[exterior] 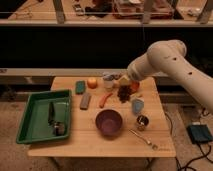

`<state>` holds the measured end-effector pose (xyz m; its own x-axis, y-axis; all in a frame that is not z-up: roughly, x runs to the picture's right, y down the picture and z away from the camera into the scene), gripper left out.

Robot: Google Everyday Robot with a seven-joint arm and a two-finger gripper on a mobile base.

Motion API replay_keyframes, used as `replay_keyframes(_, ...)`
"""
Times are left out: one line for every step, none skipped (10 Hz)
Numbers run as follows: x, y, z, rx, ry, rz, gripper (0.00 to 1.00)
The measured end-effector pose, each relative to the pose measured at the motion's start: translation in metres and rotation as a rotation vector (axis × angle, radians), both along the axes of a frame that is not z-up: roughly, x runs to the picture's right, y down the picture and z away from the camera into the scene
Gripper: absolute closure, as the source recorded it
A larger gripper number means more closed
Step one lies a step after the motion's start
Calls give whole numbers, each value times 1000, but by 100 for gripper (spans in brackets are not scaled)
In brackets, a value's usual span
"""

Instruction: Place grapes in metal cup

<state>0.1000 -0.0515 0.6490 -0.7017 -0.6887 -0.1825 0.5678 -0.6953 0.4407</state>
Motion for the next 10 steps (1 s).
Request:
replay_keyframes(14, 5, -8, 8, 13, 30, 100)
replay_keyframes(31, 12, -14, 15, 27, 64, 100)
replay_keyframes(40, 17, -17, 19, 35, 83, 100)
replay_keyframes(44, 22, -22, 26, 39, 101, 100)
replay_keyframes(48, 29, -29, 36, 45, 119, 100)
replay_keyframes(53, 34, -33, 42, 53, 131, 100)
replay_keyframes(56, 38, -35, 45, 58, 141, 100)
replay_keyframes(59, 44, -38, 47, 66, 153, 100)
replay_keyframes(66, 52, -41, 49, 74, 170, 100)
replay_keyframes(71, 58, -41, 45, 76, 181, 100)
